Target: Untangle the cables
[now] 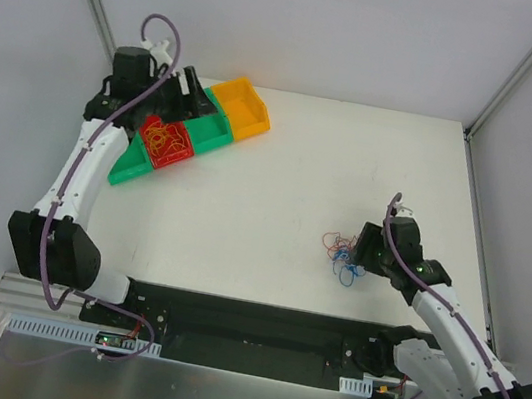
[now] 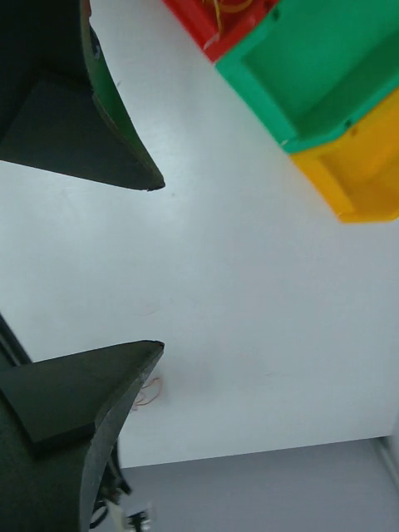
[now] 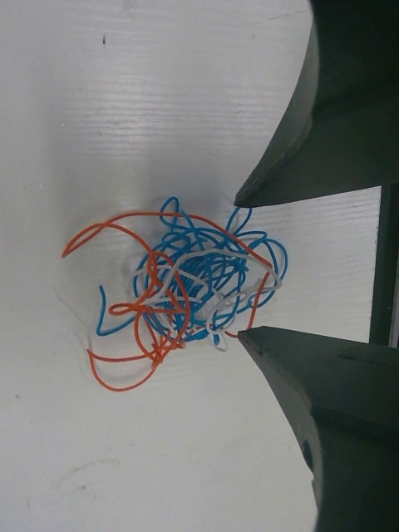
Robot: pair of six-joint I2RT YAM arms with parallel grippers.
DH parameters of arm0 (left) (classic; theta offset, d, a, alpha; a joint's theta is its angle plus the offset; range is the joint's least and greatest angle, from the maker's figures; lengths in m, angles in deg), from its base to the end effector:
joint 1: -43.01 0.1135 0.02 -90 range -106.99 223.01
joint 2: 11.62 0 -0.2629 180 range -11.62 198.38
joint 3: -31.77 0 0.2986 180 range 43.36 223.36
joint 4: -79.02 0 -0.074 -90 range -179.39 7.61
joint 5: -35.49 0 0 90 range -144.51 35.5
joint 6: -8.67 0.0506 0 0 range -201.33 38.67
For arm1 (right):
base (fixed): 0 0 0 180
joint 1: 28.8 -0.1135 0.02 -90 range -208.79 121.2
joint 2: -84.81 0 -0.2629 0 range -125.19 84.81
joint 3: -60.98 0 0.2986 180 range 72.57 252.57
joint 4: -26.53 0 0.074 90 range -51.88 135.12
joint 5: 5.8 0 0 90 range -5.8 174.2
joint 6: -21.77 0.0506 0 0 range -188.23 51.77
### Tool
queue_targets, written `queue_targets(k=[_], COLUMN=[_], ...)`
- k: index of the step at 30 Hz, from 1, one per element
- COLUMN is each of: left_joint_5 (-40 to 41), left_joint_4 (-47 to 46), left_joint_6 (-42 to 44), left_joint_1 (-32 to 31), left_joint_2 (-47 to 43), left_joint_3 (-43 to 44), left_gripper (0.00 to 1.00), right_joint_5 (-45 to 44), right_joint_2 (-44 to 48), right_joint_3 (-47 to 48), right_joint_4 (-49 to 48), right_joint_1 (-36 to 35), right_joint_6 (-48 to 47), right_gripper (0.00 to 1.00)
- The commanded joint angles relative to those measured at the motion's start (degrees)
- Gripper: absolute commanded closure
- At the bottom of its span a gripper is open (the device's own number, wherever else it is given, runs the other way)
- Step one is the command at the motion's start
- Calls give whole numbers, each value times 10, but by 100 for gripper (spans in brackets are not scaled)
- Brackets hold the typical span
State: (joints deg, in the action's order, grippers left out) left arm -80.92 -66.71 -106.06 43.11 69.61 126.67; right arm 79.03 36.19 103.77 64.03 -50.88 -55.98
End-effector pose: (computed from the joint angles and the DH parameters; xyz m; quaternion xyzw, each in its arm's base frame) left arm 0.3818 -0.0218 0.4019 -0.0451 0.8096 -0.3017 0.5014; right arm 0.2183 0.0836 0.1951 -0.0608 0.9154 0.0772 0.3903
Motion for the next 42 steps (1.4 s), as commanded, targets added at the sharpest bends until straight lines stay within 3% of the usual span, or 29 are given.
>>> queue_targets(k=[1,13,16,22,25,29,32,36,42], left_joint_5=[-37,-124,-140,-179,-181,-216,-198,-181,-156], left_joint_4=[-29,-42,-42,-42,-41,-40,-36,-23,6], left_joint_6=[5,12,17,17,20,2,19,37,56], left_joint_1=[-73,-258,-293,-353,-360,-367,-392,-411,-421], left_joint_2=[8,63,87,148,176,217,224,239,259], left_joint_3=[-52,-52,-49,-42,-42,-36,-35,-28,-11], left_gripper=[28,32,39,57,55,49,49,66,71], right_joint_5=[2,85,121,214,277,276,264,291,292], right_joint_2=[-37,-154,-186,-182,-170,-143,-136,-141,-111], right_joint_3=[40,9,13,15,14,-14,-19,-19,-28], right_joint_4=[19,-82,-103,-168,-184,-213,-220,-240,-243], right_joint_1=[19,17,0,-58,-67,-76,-77,-76,-76], right_joint_6=[-12,3,-15,-51,-56,-57,-51,-43,-34], right_gripper=[38,53,76,99,100,100,100,100,99])
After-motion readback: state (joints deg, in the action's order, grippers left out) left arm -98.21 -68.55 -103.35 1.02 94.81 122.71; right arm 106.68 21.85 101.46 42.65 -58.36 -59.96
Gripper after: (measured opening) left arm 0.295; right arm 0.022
